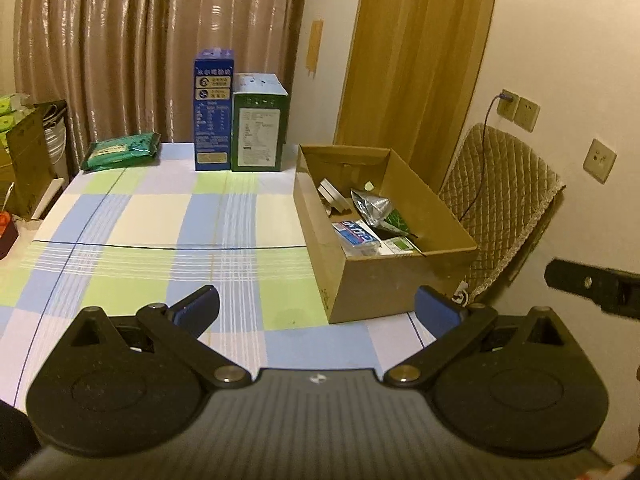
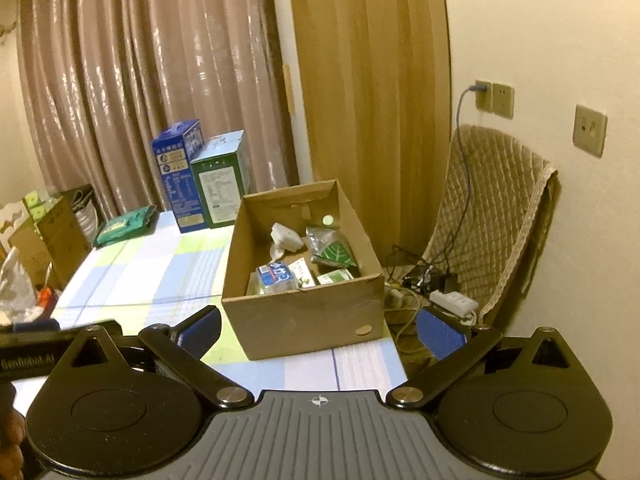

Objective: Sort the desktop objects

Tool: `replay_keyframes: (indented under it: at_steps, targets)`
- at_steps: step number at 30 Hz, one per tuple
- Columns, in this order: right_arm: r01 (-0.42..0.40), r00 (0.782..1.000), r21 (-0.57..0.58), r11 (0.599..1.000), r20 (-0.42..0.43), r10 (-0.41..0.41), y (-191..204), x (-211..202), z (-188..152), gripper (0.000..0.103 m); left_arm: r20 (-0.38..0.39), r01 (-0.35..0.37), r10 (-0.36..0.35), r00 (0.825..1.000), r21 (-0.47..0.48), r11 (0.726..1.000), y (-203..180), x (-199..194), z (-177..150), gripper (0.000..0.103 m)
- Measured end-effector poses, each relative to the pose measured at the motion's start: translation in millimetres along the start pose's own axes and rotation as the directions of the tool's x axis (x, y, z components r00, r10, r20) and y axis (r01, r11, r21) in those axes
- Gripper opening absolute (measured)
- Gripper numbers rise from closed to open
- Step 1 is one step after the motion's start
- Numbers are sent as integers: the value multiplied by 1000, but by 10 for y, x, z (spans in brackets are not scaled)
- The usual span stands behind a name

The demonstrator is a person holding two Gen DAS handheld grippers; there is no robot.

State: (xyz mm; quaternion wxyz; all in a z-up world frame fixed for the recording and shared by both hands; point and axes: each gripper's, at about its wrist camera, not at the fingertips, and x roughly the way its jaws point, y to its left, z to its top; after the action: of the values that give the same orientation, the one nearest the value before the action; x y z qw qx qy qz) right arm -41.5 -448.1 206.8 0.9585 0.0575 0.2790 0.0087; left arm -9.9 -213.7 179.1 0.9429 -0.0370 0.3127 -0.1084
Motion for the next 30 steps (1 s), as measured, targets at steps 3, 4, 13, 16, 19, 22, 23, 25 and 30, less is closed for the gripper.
replay_keyframes:
  at_steps: [3, 4, 13, 16, 19, 22, 23, 25, 30]
  targets:
    - [6, 1000, -19, 1000, -3, -6, 58, -51, -60, 101, 5, 4, -4, 1000, -8, 1000, 11, -62, -4, 102]
    - [6, 1000, -18, 1000, -3, -6, 66, -67, -77, 101, 7, 8, -8, 1000, -10, 1000, 15, -83, -14, 102]
    - [1, 1000, 6, 1000, -10, -1, 87, -145, -140, 101, 4, 17, -17, 1000, 3, 1000, -69, -164, -72, 102]
    - [1, 1000, 7, 1000, -6, -1, 83, -184, -141, 101, 5, 13, -13, 1000, 5, 1000, -77, -177, -80, 102]
    - [4, 1000, -1, 1000, 1, -4, 92, -226, -137, 101, 6, 14, -14, 1000, 6, 1000, -89, -197, -86, 102]
    - [5, 1000, -6, 1000, 8, -5, 105, -270, -124, 101, 12, 15, -15, 1000, 11, 1000, -113, -240, -83, 102]
    - [5, 1000, -7, 1000, 11, -5, 107, -283, -120, 101, 14, 15, -15, 1000, 14, 1000, -122, -255, -82, 102]
    - [5, 1000, -9, 1000, 13, -5, 111, -303, -113, 101, 20, 14, -15, 1000, 17, 1000, -132, -277, -79, 102]
    - [3, 1000, -16, 1000, 18, -3, 133, -320, -105, 101, 20, 15, -15, 1000, 15, 1000, -133, -293, -64, 102]
